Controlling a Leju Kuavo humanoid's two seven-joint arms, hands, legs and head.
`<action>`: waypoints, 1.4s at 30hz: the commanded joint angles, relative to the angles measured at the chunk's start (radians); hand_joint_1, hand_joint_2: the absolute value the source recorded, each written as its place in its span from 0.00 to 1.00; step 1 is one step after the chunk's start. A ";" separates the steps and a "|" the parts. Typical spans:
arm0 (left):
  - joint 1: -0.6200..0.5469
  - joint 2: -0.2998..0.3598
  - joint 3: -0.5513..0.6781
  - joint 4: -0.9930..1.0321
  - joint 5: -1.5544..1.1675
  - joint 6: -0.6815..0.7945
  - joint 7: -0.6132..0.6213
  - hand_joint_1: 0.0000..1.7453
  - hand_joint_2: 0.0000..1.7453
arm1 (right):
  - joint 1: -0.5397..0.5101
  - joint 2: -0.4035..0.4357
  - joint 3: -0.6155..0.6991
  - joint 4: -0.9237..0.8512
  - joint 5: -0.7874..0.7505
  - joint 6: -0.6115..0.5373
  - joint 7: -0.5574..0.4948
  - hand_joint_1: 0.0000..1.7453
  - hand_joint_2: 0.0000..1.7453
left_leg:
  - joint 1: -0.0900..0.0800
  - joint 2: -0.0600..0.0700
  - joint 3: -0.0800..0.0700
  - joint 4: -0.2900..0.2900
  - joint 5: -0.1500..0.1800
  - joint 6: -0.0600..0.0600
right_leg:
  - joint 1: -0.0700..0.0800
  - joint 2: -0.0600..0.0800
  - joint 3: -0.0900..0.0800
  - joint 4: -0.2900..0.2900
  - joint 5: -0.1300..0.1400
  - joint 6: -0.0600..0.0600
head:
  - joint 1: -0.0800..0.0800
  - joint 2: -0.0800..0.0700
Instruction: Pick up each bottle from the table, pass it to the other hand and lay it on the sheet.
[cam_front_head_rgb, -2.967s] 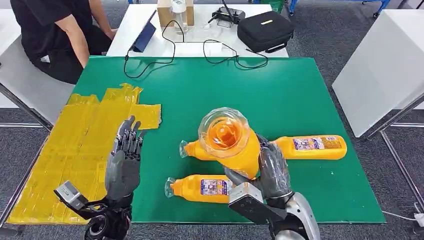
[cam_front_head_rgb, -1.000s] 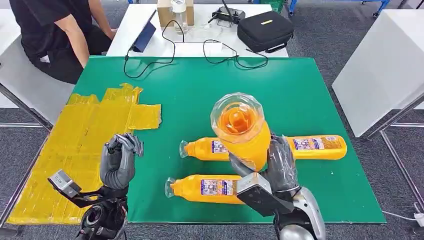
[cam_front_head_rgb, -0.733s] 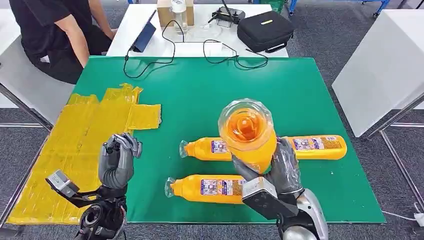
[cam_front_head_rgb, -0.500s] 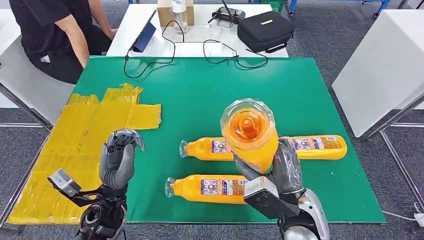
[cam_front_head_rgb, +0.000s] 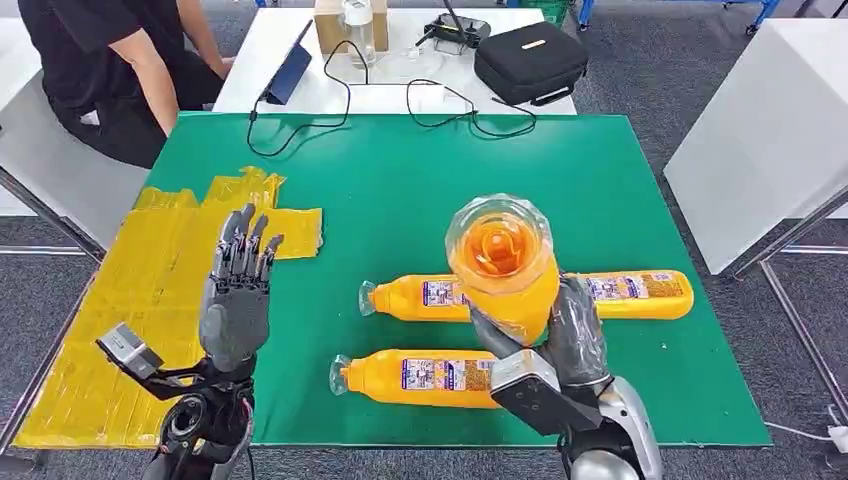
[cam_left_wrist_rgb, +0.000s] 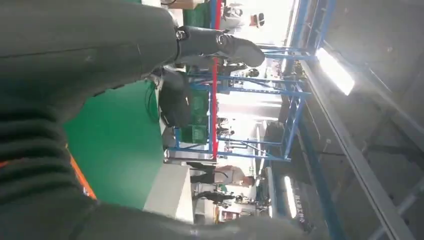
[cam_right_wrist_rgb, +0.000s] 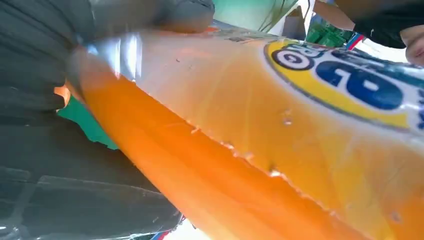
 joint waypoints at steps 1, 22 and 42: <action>-0.020 0.008 -0.005 0.057 0.003 -0.001 0.000 0.00 0.00 | -0.041 -0.001 -0.007 0.037 0.000 0.011 0.015 0.88 1.00 | 0.000 0.002 0.008 -0.002 -0.002 0.001 | 0.001 -0.001 0.008 -0.003 -0.002 -0.004 | 0.000 0.000; -0.012 0.005 0.012 0.045 0.019 0.006 0.019 0.00 1.00 | -0.056 0.023 -0.017 0.023 0.017 0.041 0.028 0.88 1.00 | 0.000 0.002 0.007 -0.001 -0.002 0.001 | 0.001 -0.001 0.007 -0.002 -0.002 -0.003 | 0.000 0.000; -0.074 -0.015 -0.034 0.117 0.080 -0.035 0.036 0.00 1.00 | -0.250 0.068 0.046 0.292 -0.068 0.078 0.069 0.91 1.00 | 0.000 0.002 0.005 -0.002 0.000 0.001 | 0.001 0.001 0.004 -0.002 0.000 -0.003 | 0.000 0.000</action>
